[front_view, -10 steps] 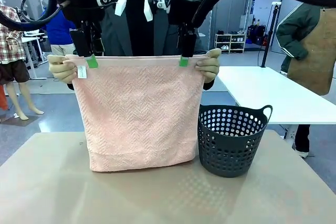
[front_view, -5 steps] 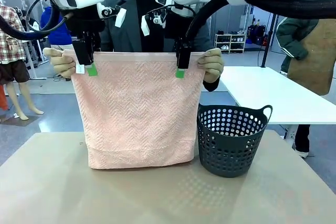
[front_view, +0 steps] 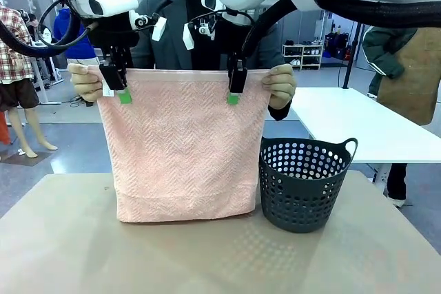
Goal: Fold the towel.
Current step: Release the end of the 100 cm Hotel Towel you were holding and grab the top end of the folded side.
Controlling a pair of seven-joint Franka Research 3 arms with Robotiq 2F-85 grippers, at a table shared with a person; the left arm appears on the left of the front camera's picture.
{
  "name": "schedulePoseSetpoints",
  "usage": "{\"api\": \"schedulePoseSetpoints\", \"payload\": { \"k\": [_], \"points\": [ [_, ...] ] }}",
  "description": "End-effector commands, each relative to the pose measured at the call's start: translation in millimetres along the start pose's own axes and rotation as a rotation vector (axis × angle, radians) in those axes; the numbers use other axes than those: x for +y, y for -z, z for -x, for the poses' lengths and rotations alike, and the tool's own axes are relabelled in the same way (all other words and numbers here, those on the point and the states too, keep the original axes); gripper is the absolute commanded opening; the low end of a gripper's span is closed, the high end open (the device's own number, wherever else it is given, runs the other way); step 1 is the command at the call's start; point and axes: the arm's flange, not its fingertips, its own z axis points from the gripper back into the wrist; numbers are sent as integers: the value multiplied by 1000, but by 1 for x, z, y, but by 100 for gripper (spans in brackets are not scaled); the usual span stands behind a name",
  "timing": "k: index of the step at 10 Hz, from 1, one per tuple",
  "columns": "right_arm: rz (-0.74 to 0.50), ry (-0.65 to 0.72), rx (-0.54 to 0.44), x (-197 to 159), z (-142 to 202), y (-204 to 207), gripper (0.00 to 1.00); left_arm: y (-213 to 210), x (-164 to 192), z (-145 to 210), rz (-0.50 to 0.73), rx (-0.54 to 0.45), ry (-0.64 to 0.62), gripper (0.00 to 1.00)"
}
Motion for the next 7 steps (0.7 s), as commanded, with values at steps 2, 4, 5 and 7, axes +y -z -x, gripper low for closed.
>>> {"api": "schedulePoseSetpoints", "payload": {
  "k": [2,4,5,7],
  "points": [
    [12,30,11,4,-1,0,13,2,-4,6,-5,-6,13,3],
    [10,34,15,5,0,-1,0,2,-4,6,-5,-6,16,0],
    [10,33,16,5,-1,-1,0,1,-4,5,-5,-3,16,0],
    [12,35,14,4,0,-3,0,1,-4,5,-2,2,19,0]
  ]
}}
